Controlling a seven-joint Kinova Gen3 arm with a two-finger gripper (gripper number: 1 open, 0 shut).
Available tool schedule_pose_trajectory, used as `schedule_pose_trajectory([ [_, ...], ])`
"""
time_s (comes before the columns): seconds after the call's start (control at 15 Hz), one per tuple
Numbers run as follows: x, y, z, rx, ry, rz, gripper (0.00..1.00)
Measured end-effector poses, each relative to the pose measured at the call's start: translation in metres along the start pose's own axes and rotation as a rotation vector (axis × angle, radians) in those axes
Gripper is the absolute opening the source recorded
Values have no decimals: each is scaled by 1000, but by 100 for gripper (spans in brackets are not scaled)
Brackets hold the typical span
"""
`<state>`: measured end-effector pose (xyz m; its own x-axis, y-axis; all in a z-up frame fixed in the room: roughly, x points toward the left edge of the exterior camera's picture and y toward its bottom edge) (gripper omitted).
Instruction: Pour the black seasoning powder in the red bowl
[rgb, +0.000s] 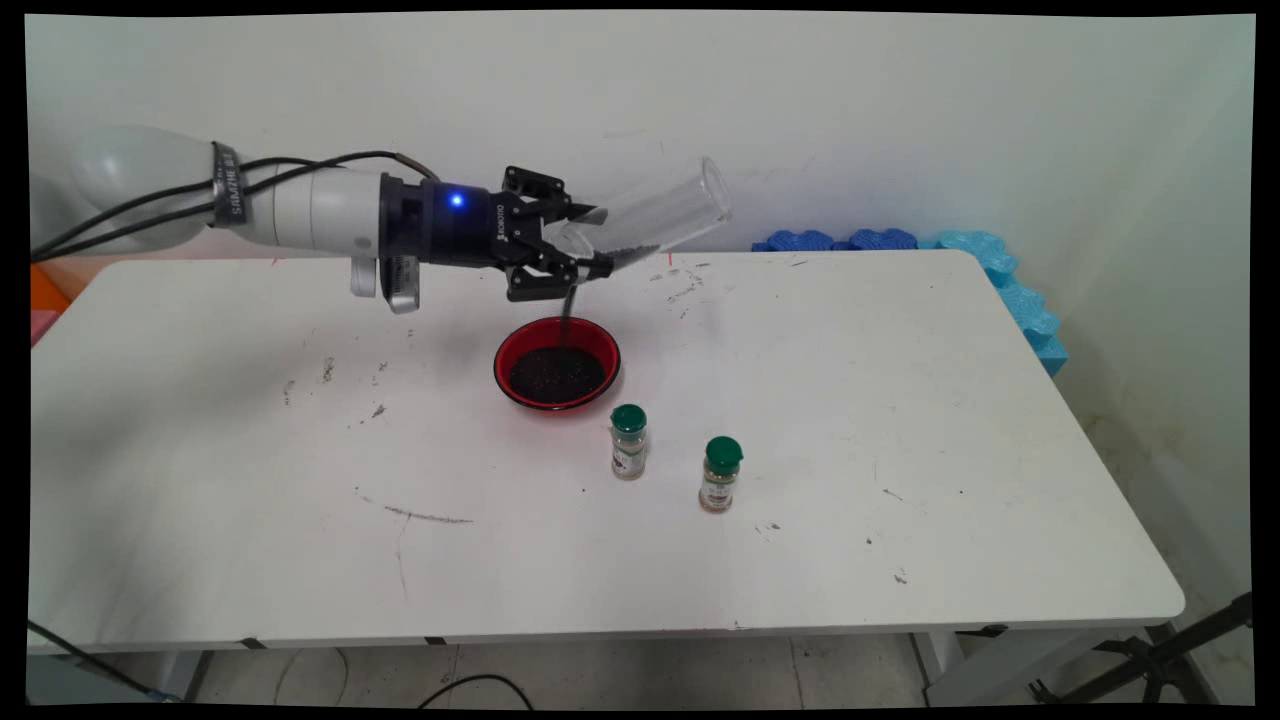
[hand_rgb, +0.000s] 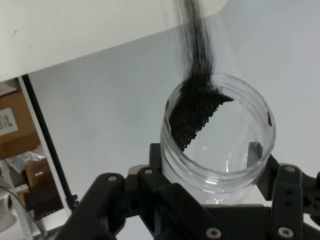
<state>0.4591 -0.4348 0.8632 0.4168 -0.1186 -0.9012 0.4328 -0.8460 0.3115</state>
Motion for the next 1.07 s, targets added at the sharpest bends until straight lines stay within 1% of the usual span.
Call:
schedule_pose_trajectory([
  [0.27,0,1,-2,-27,-13,-36,0],
  [0.73,-2,0,-4,-61,-34,-79,0],
  [1.07,0,-4,-8,-87,-47,-109,0],
])
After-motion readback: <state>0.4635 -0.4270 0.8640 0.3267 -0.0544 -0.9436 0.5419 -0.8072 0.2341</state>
